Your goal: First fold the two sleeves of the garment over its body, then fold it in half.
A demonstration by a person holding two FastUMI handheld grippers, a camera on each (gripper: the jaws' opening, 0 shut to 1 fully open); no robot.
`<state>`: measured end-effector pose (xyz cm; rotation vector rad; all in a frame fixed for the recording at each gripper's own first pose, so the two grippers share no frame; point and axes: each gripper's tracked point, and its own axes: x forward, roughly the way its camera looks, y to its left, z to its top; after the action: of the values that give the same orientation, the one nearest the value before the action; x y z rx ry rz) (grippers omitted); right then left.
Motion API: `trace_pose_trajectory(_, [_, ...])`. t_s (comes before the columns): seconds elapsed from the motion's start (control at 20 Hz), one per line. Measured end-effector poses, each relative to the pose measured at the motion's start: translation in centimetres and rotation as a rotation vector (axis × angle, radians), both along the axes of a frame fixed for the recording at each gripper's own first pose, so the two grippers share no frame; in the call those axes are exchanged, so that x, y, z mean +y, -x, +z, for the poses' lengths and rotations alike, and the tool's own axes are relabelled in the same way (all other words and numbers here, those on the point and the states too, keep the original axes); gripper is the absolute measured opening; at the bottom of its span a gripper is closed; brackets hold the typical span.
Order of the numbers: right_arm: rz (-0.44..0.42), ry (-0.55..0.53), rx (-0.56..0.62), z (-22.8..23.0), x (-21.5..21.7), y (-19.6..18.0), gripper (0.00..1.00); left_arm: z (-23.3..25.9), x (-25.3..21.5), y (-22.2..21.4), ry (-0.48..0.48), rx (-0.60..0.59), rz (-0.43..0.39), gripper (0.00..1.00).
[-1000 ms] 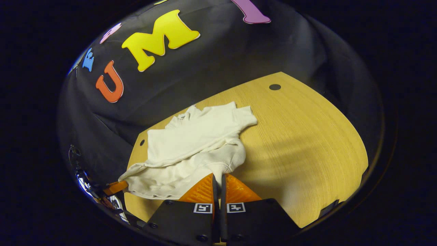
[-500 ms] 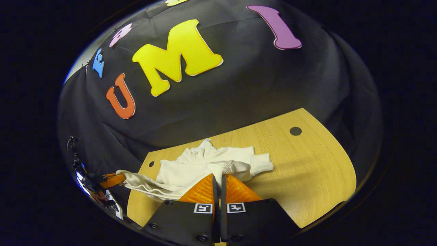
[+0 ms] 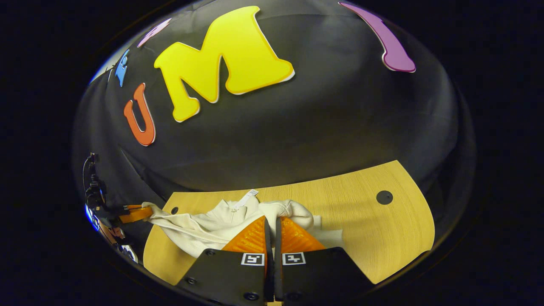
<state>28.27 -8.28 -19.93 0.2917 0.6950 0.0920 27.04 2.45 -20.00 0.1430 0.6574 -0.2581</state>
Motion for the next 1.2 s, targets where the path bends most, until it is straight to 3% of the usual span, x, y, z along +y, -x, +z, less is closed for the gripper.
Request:
trace_pose_trajectory(0.3, [0.001, 0.039, 0.018, -7.3, -0.5, -4.5, 0.01, -5.7, -0.3, -4.8, 0.011, -0.015, 0.058, 0.03])
trace_pose_trajectory(0.55, [-0.047, 0.046, 0.071, -13.2, -1.1, -6.3, 0.01, -9.9, -1.3, -7.6, 0.013, -0.03, 0.1, 0.04])
trace_pose_trajectory(0.9, [-0.059, 0.112, 0.07, -16.3, -0.6, -8.1, 0.0, -12.5, -1.8, -8.9, 0.034, -0.038, 0.159, 0.08])
trace_pose_trajectory(1.05, [-0.066, 0.117, 0.057, -15.8, -0.3, -8.0, 0.07, -12.0, -2.2, -9.1, 0.068, -0.052, 0.158, 0.18])
trace_pose_trajectory(1.15, [-0.07, 0.127, 0.019, -14.4, -0.3, -8.1, 0.14, -10.4, -1.9, -9.0, 0.072, -0.085, 0.169, 0.72])
trace_pose_trajectory(1.2, [-0.077, 0.134, -0.008, -13.4, -0.4, -8.2, 0.14, -9.5, -1.4, -9.2, 0.067, -0.114, 0.184, 0.72])
